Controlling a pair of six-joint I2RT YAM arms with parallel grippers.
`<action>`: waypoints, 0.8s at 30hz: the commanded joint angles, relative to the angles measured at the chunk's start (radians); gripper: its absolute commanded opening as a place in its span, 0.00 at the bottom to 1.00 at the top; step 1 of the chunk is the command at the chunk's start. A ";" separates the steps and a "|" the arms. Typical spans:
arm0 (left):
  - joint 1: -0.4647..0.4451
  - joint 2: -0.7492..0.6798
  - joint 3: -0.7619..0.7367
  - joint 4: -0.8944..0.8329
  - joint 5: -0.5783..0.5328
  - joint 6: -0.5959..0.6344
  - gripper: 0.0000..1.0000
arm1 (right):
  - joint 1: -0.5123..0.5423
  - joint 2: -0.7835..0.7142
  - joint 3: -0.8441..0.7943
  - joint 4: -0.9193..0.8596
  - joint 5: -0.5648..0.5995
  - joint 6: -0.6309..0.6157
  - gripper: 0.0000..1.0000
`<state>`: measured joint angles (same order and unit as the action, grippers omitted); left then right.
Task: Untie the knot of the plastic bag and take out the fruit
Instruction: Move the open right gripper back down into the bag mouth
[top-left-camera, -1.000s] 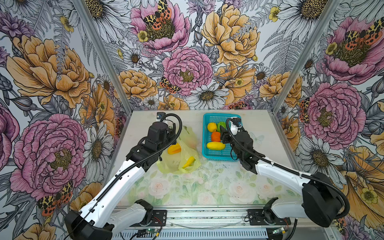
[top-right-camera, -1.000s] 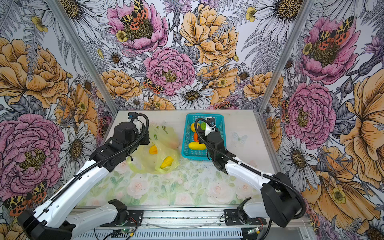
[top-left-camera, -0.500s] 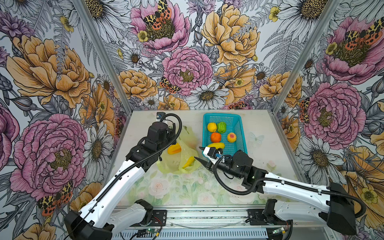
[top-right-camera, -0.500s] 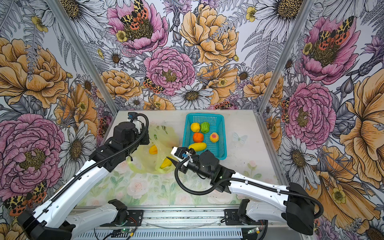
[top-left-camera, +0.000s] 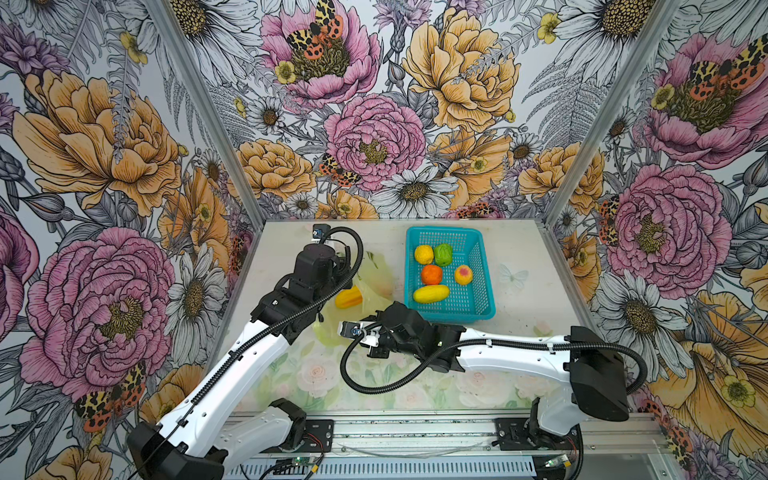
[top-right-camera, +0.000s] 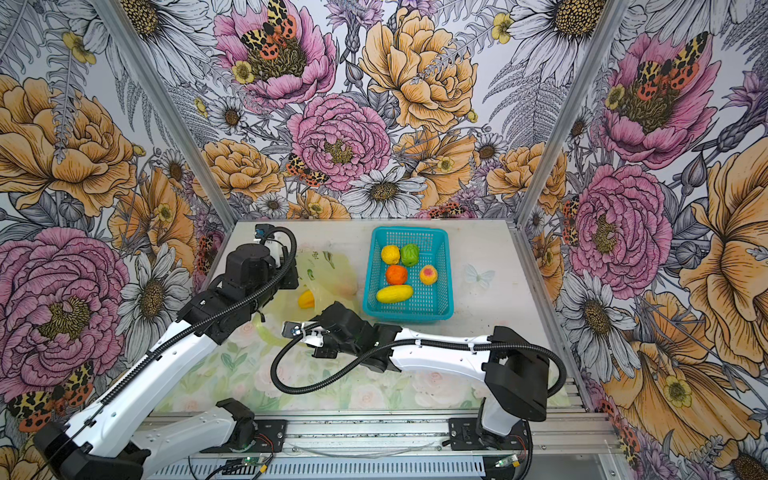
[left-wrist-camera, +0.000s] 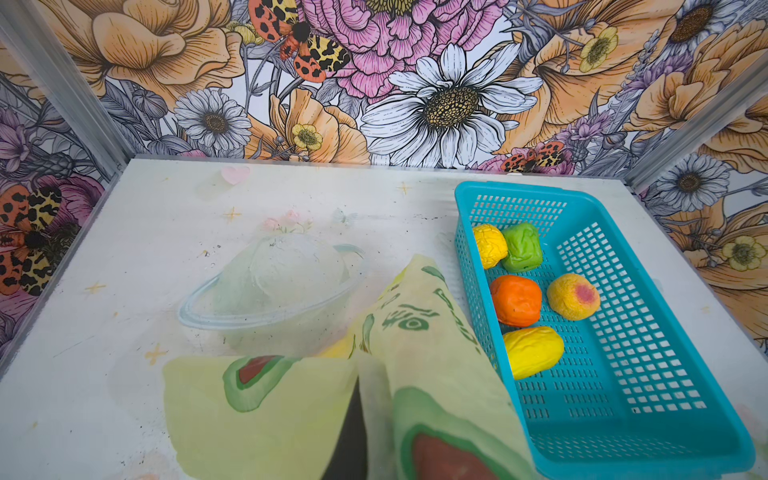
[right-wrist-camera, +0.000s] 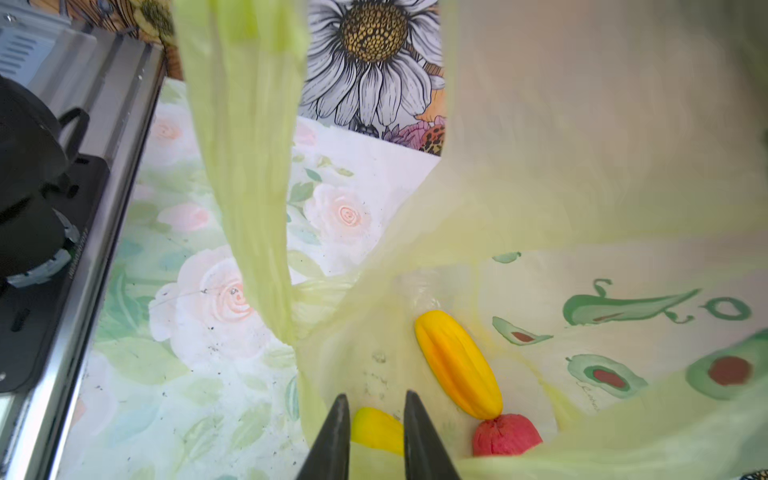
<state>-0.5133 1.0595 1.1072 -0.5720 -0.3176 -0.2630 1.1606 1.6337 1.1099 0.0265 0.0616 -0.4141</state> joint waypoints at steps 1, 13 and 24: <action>-0.008 -0.019 0.002 0.005 0.014 -0.018 0.00 | -0.015 0.041 0.049 -0.043 0.079 -0.033 0.21; -0.008 -0.018 0.001 0.006 0.015 -0.017 0.00 | -0.094 0.215 0.171 -0.166 0.146 -0.042 0.08; -0.008 -0.018 0.002 0.006 0.015 -0.018 0.00 | -0.092 0.241 0.203 -0.271 0.161 -0.059 0.21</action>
<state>-0.5133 1.0595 1.1072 -0.5720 -0.3172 -0.2630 1.0634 1.8610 1.2755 -0.1993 0.2138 -0.4641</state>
